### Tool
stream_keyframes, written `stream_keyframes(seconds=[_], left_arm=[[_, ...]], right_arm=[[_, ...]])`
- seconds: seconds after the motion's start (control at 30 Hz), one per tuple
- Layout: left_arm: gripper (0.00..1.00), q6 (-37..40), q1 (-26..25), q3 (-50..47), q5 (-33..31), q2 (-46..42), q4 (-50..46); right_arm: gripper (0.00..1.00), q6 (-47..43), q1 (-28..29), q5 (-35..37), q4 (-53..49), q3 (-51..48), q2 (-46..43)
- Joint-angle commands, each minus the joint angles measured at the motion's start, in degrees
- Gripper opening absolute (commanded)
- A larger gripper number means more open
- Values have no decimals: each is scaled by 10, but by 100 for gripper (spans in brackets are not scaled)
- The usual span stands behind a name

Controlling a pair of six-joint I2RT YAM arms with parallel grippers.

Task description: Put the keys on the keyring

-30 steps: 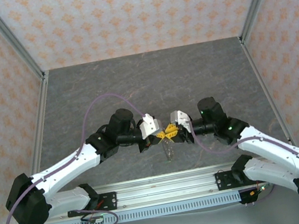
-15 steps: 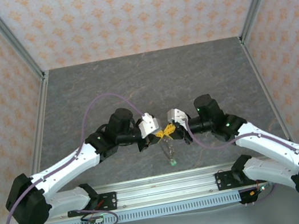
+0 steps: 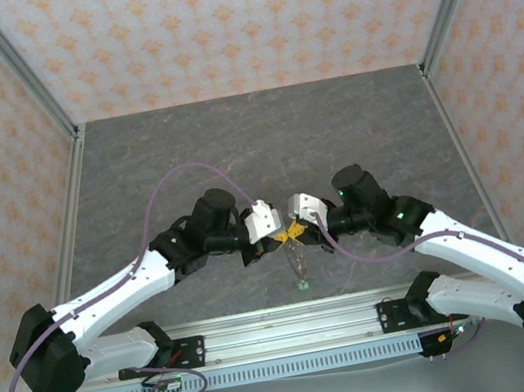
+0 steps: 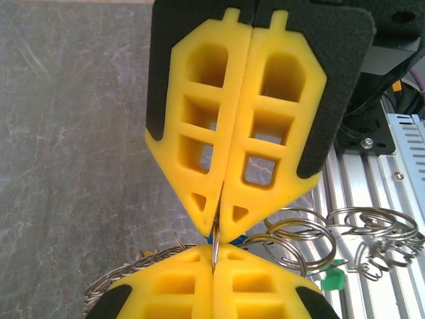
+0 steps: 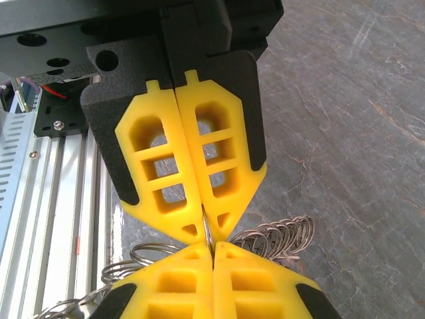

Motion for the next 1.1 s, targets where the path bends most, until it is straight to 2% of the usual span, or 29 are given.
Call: stream_keyframes(seconds=[0.0, 0.07, 0.27, 0.37, 0.67, 1.07], left_arm=[[0, 7, -2, 8, -14, -1, -7], [0, -1, -2, -2, -12, -9, 14], [0, -20, 0, -24, 6, -30, 57], [0, -25, 1, -27, 18, -34, 67], [0, -37, 1, -37, 35, -33, 98], [0, -42, 1, -31, 34, -27, 97]], right_arm=[[0, -6, 8, -11, 20, 25, -14], [0, -8, 9, -3, 30, 12, -17], [11, 27, 6, -2, 131, -66, -49], [14, 40, -2, -22, 142, -79, -52], [16, 92, -8, -51, 223, -110, -47], [14, 92, -8, -43, 229, -116, -49]])
